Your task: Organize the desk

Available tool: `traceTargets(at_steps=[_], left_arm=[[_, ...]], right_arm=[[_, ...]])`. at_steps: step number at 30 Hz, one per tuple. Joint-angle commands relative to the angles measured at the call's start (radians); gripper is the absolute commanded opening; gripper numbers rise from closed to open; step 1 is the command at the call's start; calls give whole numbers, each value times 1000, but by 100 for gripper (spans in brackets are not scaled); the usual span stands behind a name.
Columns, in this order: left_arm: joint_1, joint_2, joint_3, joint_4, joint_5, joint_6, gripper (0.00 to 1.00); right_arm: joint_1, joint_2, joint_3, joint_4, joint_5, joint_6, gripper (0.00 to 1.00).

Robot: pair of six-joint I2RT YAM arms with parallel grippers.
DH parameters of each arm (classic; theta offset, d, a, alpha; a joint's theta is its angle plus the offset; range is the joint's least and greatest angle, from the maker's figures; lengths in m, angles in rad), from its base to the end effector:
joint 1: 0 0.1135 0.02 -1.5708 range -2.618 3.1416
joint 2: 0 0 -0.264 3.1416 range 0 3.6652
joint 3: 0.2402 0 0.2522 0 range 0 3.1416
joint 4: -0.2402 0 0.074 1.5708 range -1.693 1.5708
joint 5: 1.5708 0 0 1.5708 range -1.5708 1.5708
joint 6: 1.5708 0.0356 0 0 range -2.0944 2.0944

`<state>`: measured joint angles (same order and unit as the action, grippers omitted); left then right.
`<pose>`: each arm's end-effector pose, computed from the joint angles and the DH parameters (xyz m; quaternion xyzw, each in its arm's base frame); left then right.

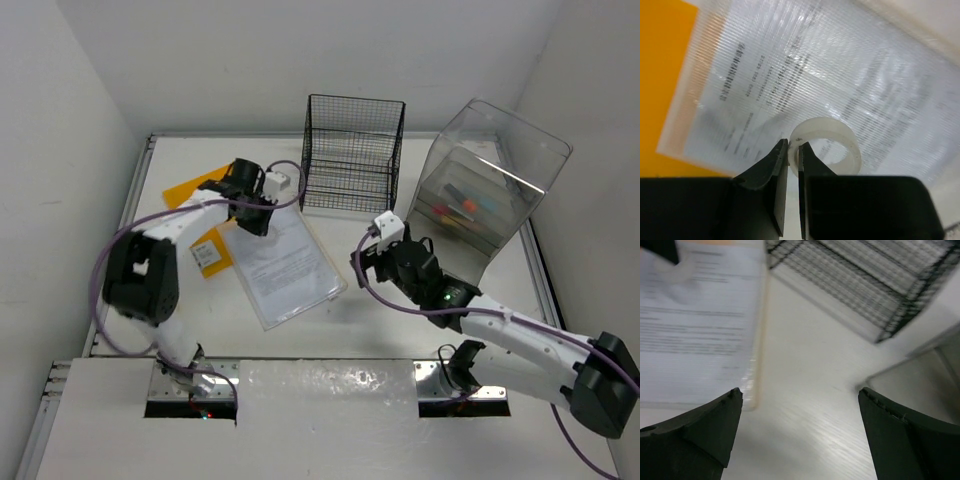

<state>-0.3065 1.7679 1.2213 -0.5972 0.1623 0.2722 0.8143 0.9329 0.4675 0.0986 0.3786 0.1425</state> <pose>0.3390 -0.1133 0.1970 0.2944 0.9287 -0.0828 0.2098 0.1527 0.1427 0.2309 -0.1662 0.7994 0.1184 0.5651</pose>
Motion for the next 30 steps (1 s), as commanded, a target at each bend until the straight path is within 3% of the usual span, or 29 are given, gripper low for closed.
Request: traceTargets(at_steps=[1,7,10,18,30], left_arm=[[-13,-231,20,-21,90,51,0],[-45,-375,24,-99,121,59,0],[-46,-409,20,-116,140,58,0],[-54,-479,30,-128,164,53,0],[-56,-519,18,-142,197,70,0]], right_arm=[[5,75,101,137,-295,173,94],[3,274,273,298,-561,357,92],[-1,348,321,397,-604,442,92],[-17,527,427,510,-621,629,86],[-33,693,491,641,-659,720,61]])
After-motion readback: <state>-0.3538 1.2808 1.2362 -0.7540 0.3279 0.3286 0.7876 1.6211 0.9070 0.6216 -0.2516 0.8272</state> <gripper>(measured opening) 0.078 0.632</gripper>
